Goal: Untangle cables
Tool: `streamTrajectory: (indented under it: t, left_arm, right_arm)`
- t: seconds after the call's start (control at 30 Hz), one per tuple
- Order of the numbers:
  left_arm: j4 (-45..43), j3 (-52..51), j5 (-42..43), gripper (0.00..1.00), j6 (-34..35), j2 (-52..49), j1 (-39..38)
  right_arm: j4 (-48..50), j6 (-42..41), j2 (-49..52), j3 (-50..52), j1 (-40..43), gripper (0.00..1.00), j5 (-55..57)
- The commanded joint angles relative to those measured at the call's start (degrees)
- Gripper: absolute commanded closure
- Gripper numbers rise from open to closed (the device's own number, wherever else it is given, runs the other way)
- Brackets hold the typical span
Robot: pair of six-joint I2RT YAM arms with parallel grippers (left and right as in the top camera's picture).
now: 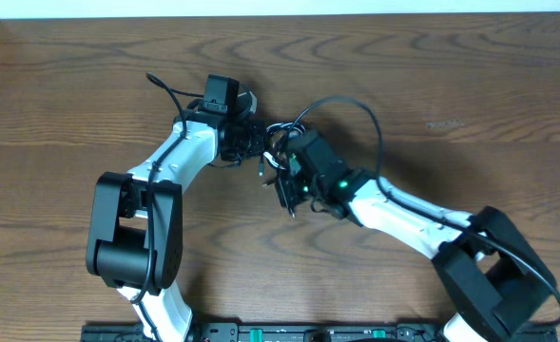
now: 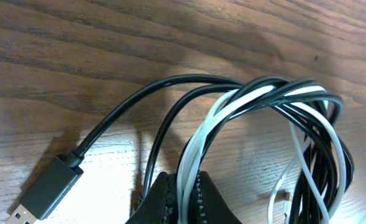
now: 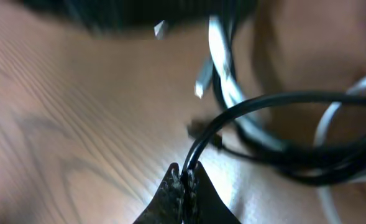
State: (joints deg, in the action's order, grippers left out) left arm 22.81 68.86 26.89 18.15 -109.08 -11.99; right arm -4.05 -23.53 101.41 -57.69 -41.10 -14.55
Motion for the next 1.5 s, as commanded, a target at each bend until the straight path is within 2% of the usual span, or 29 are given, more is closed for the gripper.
streamTrajectory:
  t: [0.0,0.03,0.13,0.43,0.6,0.87,1.2,1.33,1.47]
  left_arm:
    - [0.1,-0.3,2.9,0.92,-1.6,1.3,0.3]
    - [-0.6,-0.3,6.4,0.93,-3.6,1.3,0.3]
    - [-1.2,-0.3,10.3,0.93,-5.7,1.3,0.3]
    - [-1.2,-0.3,10.3,0.93,-5.7,1.3,0.3]
    - [-1.7,-0.3,13.7,0.93,-7.7,1.3,0.3]
    - [-1.7,-0.3,14.5,0.93,-10.1,1.3,0.3]
    - [-2.4,-0.3,16.2,0.93,-11.1,1.3,0.0]
    - [-2.5,-0.3,21.0,0.93,-15.7,1.3,-0.6]
    - [-2.6,-0.3,21.6,0.93,-16.9,1.3,-1.1]
  right_arm:
    - [2.8,-0.2,-2.5,-0.8,1.8,0.99,-0.6]
    - [3.8,-0.2,-2.5,-0.8,2.2,0.99,-0.5]
    - [5.6,-0.2,-2.5,-0.8,3.3,0.99,0.5]
    - [6.8,-0.2,-2.3,-0.8,4.4,0.99,7.0]
    - [6.7,-0.3,-1.3,-0.8,4.4,0.99,7.0]
    - [3.8,-7.3,-0.3,-0.8,6.6,0.99,10.1]
    - [4.3,-7.7,1.0,-0.7,6.6,0.99,10.2]
    - [3.4,-7.8,2.2,-0.7,6.6,0.99,10.6]
    - [5.1,-9.7,2.7,-0.8,7.4,0.99,11.1]
